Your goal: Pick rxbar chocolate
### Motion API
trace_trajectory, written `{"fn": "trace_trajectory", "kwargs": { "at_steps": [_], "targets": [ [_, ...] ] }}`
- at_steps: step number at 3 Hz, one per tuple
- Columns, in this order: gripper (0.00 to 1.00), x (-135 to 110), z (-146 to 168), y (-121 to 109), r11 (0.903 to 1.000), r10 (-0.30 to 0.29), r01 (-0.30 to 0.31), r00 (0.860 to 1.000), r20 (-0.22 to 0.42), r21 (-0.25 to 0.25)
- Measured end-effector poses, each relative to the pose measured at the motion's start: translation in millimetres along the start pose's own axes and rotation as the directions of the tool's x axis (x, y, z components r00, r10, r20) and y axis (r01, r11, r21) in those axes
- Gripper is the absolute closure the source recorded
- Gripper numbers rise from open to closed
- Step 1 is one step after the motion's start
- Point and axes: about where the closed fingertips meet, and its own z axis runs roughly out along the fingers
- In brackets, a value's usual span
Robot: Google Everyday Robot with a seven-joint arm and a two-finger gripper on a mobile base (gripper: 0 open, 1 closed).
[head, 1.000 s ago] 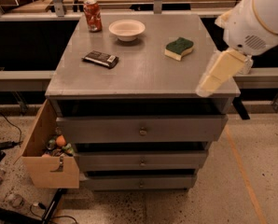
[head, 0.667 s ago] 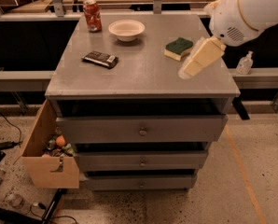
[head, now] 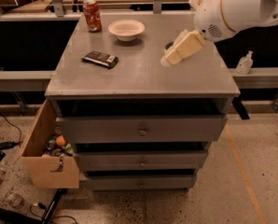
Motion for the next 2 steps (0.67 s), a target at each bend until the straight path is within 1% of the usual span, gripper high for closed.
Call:
{"fn": "trace_trajectory", "kwargs": {
  "at_steps": [1, 2],
  "targets": [
    [0.0, -9, 20, -5, 0.9998, 0.01, -0.01, 1.0, 0.027, -0.017],
    [0.0, -19, 60, -23, 0.9988, 0.03, -0.028, 0.997, 0.069, -0.041]
  ]
}}
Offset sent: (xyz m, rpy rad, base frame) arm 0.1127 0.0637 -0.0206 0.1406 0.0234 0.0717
